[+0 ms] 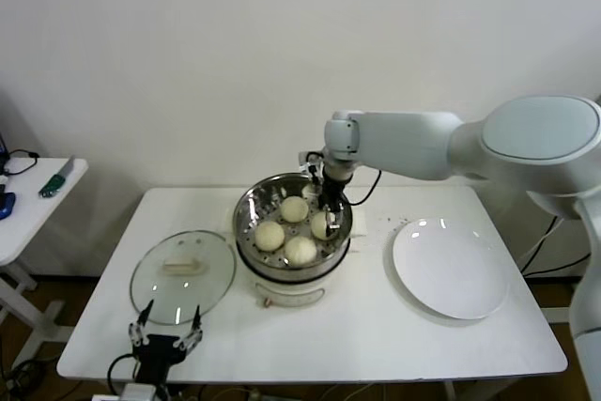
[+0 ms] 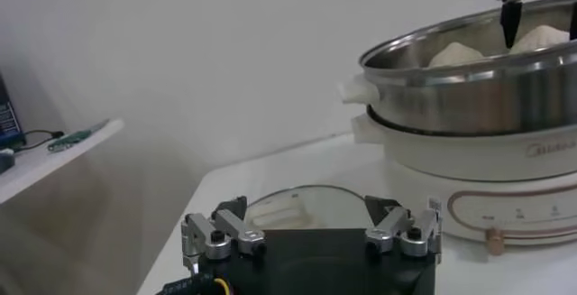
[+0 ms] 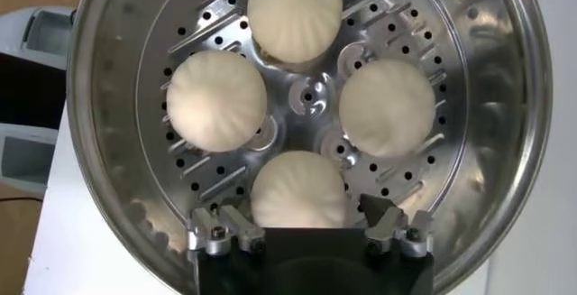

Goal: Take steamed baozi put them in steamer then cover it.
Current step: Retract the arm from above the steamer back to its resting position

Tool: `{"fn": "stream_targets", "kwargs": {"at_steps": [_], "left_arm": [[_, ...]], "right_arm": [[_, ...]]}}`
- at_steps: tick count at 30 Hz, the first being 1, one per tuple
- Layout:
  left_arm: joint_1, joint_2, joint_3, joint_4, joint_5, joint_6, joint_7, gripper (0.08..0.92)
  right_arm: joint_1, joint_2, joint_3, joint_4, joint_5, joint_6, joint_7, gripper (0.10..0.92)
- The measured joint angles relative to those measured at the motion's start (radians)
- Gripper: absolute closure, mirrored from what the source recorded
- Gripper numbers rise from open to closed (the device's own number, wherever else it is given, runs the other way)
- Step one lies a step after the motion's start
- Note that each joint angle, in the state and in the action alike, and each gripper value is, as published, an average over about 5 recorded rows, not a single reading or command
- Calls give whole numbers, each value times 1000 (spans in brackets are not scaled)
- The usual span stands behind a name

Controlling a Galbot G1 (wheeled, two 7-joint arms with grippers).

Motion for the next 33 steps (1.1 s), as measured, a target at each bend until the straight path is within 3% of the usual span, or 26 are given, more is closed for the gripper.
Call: {"fn": "stream_targets", "kwargs": {"at_steps": [17, 25, 33], "left_arm": [[-14, 11, -25, 7, 8, 0, -6, 177], [-34, 16, -39, 5, 23, -1, -5, 177], [-34, 7, -26, -18, 47, -22, -13, 177]], "right_arm": [[95, -98, 39, 52, 22, 57, -28, 203], [55, -274, 186, 119, 25, 154, 148, 203], [-167, -492, 514, 232, 1, 240, 376, 203]]}}
